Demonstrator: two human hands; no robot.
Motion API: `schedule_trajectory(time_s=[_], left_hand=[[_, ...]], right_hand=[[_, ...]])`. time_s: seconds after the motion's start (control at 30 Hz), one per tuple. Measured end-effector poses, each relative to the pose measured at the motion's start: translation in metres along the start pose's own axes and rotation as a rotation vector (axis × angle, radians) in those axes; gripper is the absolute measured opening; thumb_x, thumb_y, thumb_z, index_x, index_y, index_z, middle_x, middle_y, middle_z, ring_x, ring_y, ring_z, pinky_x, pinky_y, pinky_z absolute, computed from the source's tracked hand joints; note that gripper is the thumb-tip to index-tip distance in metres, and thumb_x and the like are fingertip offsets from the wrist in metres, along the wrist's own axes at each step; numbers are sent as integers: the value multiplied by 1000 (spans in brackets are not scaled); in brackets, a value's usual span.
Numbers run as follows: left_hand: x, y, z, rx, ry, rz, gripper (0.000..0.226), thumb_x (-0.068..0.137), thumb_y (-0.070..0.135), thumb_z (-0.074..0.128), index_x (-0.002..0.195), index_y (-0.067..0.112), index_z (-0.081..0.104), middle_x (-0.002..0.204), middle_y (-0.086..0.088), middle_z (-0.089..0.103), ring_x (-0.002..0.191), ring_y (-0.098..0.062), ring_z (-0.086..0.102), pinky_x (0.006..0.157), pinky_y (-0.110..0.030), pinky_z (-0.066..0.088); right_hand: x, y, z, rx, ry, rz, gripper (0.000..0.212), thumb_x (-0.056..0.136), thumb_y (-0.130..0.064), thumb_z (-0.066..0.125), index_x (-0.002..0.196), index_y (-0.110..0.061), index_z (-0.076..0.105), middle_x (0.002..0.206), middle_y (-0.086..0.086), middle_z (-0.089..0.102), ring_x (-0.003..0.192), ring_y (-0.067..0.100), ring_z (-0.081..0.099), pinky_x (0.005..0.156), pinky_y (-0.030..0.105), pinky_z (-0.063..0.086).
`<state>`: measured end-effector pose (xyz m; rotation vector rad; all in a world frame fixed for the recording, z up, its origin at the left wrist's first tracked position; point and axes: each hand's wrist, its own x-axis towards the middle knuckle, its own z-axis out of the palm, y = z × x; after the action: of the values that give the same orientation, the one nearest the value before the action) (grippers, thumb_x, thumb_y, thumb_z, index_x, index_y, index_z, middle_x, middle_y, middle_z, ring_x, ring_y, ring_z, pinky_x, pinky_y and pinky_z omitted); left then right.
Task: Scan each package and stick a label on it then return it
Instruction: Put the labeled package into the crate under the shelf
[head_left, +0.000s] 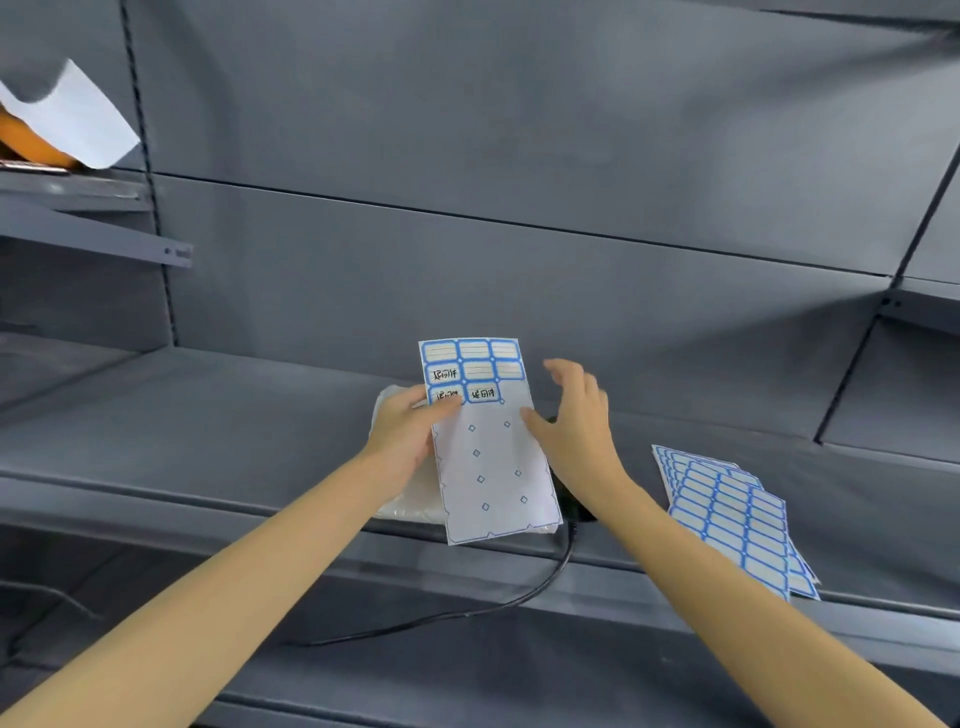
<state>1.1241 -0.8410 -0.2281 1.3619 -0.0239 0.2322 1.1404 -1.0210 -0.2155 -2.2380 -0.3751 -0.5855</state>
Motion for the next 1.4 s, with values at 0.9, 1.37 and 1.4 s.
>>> schedule_trajectory(time_s=[0.9, 1.37, 1.4], left_hand=[[-4, 0, -6, 19, -150, 74, 11, 87, 13, 68, 95, 16, 74, 79, 14, 73, 79, -12, 72, 72, -25, 59], [-6, 2, -15, -142, -76, -39, 20, 87, -1, 63, 103, 7, 72, 102, -6, 74, 87, -19, 71, 69, -28, 58], [-6, 2, -15, -146, -63, -48, 22, 88, -2, 61, 106, 6, 70, 108, -10, 72, 88, -20, 70, 72, -29, 58]], right_hand=[[-2, -21, 4, -214, -76, -327, 21, 96, -26, 55, 104, -19, 74, 93, 1, 71, 95, 21, 50, 73, 23, 32], [-2, -20, 12, -19, -39, -163, 13, 94, -27, 57, 94, -26, 70, 88, -10, 59, 78, -3, 53, 69, 3, 35], [-1, -20, 12, -1, -39, -152, 13, 94, -27, 57, 93, -26, 70, 84, -14, 59, 78, -6, 54, 68, 2, 35]])
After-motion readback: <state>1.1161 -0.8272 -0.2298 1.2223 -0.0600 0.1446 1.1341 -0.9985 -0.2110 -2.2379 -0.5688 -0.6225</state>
